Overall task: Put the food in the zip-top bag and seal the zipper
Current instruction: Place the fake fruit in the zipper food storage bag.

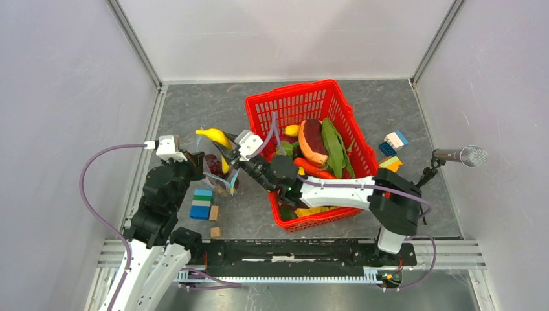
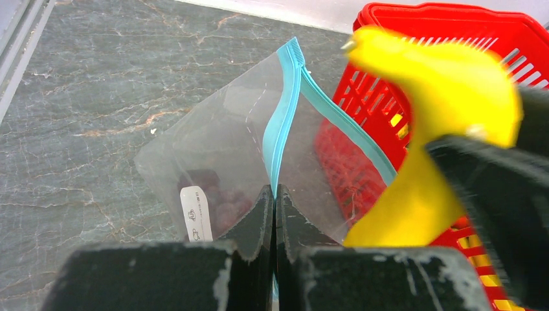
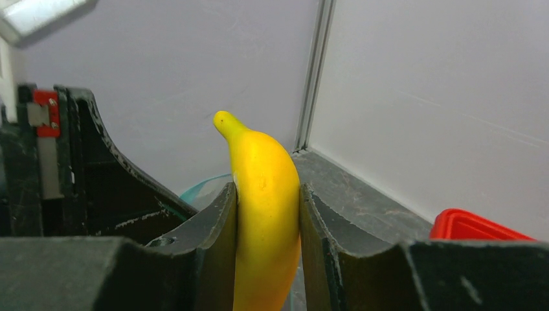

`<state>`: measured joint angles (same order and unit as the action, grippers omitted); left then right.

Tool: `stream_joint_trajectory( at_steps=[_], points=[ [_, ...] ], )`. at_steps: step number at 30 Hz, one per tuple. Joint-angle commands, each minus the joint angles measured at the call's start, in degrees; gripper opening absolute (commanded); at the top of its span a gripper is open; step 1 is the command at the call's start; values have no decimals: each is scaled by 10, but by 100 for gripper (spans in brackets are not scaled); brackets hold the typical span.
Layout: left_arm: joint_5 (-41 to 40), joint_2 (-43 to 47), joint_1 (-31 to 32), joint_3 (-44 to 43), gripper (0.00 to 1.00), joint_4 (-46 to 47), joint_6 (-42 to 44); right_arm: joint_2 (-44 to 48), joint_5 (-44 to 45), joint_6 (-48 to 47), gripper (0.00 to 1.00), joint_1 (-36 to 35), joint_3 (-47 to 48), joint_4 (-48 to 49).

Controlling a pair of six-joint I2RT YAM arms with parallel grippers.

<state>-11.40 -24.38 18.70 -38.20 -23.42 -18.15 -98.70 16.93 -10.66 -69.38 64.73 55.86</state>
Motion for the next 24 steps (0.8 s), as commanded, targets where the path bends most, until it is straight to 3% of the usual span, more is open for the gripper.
stream_joint_trajectory(
  at_steps=[1, 5, 9, 19, 24],
  points=[
    [4, 4, -4, -13, 2, 26, -14, -28, -14, 2, 0, -1, 27, 62],
    [-4, 5, -3, -14, 2, 23, -16, -16, -19, 14, 0, -1, -41, 117],
    [-7, 4, -3, -14, 2, 23, -17, -7, -43, 29, 2, -1, -68, 107],
    [-14, 3, -4, -16, 2, 21, -17, -23, 57, 48, 0, -1, 9, -99],
    [-15, 3, -4, -17, 2, 21, -16, -39, 53, 48, 1, -1, 78, -220]
  ],
)
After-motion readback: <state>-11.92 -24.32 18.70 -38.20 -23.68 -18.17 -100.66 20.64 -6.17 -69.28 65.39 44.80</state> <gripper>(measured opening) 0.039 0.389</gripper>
